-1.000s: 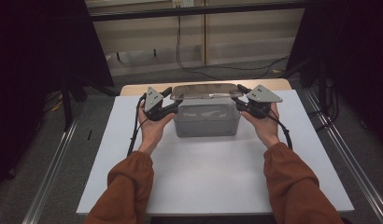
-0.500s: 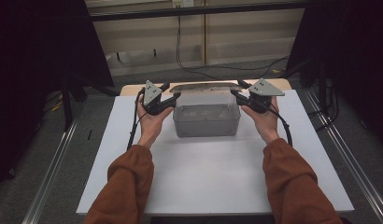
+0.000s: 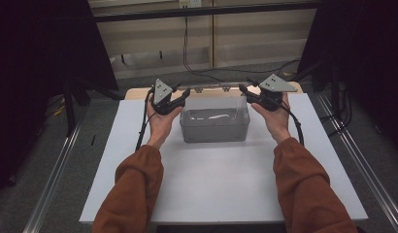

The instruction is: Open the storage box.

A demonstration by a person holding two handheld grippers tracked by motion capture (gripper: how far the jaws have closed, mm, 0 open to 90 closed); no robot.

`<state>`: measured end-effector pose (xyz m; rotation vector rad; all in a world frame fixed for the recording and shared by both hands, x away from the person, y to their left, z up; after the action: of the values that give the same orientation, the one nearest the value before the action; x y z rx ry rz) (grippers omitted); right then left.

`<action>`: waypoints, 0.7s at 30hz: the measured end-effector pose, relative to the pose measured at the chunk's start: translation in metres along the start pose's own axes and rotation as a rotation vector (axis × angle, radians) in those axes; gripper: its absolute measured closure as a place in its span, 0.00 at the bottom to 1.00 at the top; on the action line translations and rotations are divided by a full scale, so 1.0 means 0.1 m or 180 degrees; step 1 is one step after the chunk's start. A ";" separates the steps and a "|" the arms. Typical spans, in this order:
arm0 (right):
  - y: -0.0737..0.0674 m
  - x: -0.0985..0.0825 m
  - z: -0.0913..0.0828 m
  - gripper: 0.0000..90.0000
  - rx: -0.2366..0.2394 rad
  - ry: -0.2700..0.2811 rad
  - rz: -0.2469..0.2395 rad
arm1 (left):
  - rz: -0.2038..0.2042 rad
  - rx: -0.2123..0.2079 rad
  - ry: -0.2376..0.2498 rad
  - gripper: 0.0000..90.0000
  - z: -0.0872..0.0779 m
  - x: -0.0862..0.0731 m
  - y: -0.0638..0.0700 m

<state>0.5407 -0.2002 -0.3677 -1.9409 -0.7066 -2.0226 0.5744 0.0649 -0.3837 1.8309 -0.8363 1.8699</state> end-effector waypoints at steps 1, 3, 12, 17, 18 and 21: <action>0.01 0.01 0.01 0.66 0.0003 0.0007 0.0003 | 0.0008 0.0005 -0.0005 0.61 0.01 0.00 -0.02; 0.01 0.02 0.02 0.66 0.0007 0.0028 0.0010 | 0.0002 0.0003 -0.0007 0.61 0.03 -0.01 -0.03; 0.06 0.07 0.08 0.67 -0.0007 0.0030 0.0002 | -0.0071 0.0013 0.0008 0.62 0.13 0.01 -0.09; 0.08 0.06 0.10 0.67 -0.0037 0.0060 0.0036 | -0.0102 0.0034 -0.0011 0.66 0.15 -0.04 -0.12; 0.08 0.05 0.11 0.67 -0.0036 0.0055 0.0035 | -0.0078 0.0045 -0.0020 0.66 0.15 -0.05 -0.13; 0.08 0.03 0.12 0.66 -0.0036 0.0036 0.0038 | -0.0084 0.0069 -0.0019 0.63 0.17 -0.05 -0.13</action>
<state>0.5546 -0.2011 -0.3634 -1.9338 -0.6808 -2.0333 0.5958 0.0640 -0.3878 1.8524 -0.7932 1.8650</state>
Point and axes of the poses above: each handheld gripper's, and its own axes: z roughly forward along the jaws, x roughly out of its top, y roughly to its right, the point moved 7 cm from there along z, roughly forward along the jaws, and after that the axes turned 6 degrees about y, right-handed, at the moved point
